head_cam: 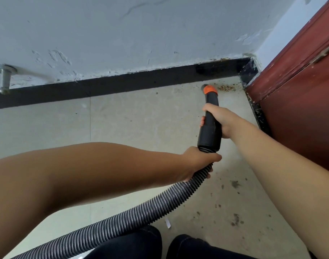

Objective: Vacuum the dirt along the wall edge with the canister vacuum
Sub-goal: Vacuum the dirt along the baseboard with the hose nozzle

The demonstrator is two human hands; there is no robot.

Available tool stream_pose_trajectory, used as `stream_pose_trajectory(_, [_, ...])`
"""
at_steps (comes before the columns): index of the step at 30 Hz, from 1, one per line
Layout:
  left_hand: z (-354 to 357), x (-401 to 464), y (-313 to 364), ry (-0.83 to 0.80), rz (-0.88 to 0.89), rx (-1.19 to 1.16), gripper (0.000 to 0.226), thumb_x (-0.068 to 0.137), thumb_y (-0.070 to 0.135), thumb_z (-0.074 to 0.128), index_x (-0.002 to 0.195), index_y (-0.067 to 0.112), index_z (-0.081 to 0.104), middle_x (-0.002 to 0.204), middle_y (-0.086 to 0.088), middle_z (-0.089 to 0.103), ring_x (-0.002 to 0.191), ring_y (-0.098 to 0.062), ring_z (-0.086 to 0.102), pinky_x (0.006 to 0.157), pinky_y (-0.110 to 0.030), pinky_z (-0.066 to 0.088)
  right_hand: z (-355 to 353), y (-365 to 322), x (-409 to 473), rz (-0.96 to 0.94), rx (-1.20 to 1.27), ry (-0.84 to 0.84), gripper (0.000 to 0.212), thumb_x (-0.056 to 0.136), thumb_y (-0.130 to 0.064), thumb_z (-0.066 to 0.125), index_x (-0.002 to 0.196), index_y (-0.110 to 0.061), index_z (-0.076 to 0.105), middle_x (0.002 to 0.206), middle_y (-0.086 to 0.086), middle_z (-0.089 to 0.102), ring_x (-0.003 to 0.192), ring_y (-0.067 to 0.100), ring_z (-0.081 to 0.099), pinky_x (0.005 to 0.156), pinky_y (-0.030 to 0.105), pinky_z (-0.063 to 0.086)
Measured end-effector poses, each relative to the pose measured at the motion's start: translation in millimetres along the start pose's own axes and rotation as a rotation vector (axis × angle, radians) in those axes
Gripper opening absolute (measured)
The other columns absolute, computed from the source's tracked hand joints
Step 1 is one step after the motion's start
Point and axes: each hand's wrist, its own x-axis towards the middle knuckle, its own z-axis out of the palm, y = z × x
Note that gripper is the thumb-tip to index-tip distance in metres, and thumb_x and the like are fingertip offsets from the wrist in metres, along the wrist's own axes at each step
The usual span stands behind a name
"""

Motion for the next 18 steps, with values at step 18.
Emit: stream_pose_trajectory(18, [-3.1, 3.4, 14.3, 0.037, 0.034, 0.023, 0.025, 0.086, 0.018, 0.068, 0.101, 0.002, 0.056, 0.071, -0.007, 0.055, 0.056, -0.017, 0.055, 0.051, -0.023, 0.051, -5.2, -7.4, 8.7, -0.014, 0.082, 0.038, 0.016, 0.085, -0.016, 0.062, 0.089, -0.011, 0.047, 0.053, 0.004, 0.058, 0.043, 0.018, 0.057, 0.056, 0.030, 0.055])
